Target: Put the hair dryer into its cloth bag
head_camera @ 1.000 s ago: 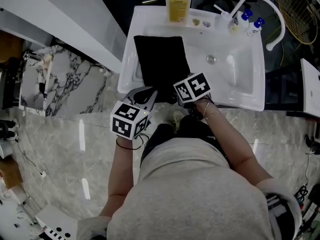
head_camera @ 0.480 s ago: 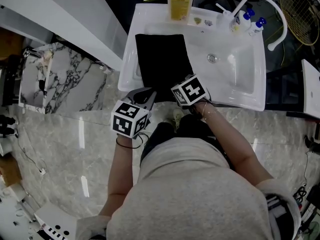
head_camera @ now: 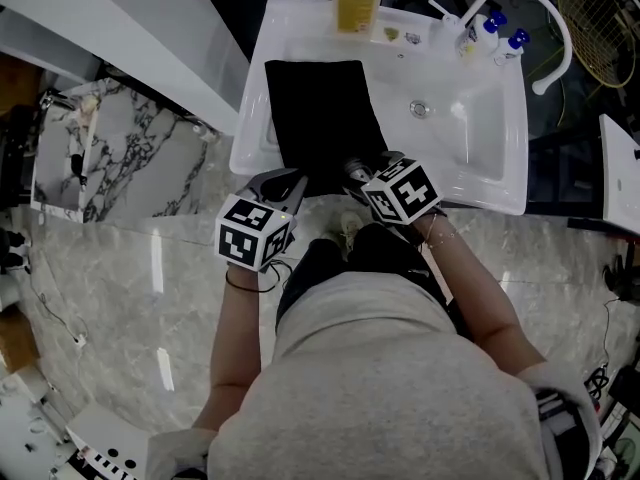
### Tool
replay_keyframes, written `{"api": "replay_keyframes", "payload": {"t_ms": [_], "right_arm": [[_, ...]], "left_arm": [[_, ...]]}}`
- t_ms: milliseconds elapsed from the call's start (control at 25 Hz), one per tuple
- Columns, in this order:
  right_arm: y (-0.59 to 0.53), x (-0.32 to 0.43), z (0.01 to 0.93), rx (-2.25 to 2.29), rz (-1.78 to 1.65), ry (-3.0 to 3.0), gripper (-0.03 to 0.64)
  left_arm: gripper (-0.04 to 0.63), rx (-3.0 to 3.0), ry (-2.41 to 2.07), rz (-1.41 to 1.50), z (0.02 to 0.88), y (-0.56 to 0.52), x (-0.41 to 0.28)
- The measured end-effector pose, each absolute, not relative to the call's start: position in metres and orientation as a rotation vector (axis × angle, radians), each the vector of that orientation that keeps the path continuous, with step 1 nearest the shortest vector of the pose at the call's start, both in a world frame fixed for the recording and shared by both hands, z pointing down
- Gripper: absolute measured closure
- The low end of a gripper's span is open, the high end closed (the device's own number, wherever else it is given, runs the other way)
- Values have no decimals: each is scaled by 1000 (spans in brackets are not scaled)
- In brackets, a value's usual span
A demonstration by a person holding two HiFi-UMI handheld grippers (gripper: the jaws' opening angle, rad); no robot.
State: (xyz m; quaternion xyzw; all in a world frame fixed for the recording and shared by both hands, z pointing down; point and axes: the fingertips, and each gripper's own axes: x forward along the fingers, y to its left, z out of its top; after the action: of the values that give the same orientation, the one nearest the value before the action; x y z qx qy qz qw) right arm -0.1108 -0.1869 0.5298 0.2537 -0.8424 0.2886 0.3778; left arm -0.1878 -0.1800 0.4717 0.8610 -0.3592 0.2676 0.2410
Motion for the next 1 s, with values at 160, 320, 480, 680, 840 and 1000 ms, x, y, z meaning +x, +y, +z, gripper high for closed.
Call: {"api": "replay_keyframes", "payload": {"t_ms": [160, 320, 480, 680, 840, 1000], "right_arm": [[-172, -95, 530, 661, 721, -2141, 378], [-164, -88, 532, 684, 718, -2157, 463], [-165, -92, 534, 675, 699, -2169, 465], [-169, -97, 533, 715, 834, -2198, 489], [-178, -104, 530, 736, 872, -2220, 494], [-189, -114, 535, 747, 903, -2223, 495]], "left_arm": [[583, 2355, -978, 733, 474, -177, -186], [583, 2355, -966, 738, 476, -175, -183], [583, 2359, -952, 733, 476, -172, -180], [583, 2356, -942, 747, 477, -167, -179], [583, 2350, -945, 740, 476, -165, -180], [583, 2346, -951, 738, 476, -164, -179]]}}
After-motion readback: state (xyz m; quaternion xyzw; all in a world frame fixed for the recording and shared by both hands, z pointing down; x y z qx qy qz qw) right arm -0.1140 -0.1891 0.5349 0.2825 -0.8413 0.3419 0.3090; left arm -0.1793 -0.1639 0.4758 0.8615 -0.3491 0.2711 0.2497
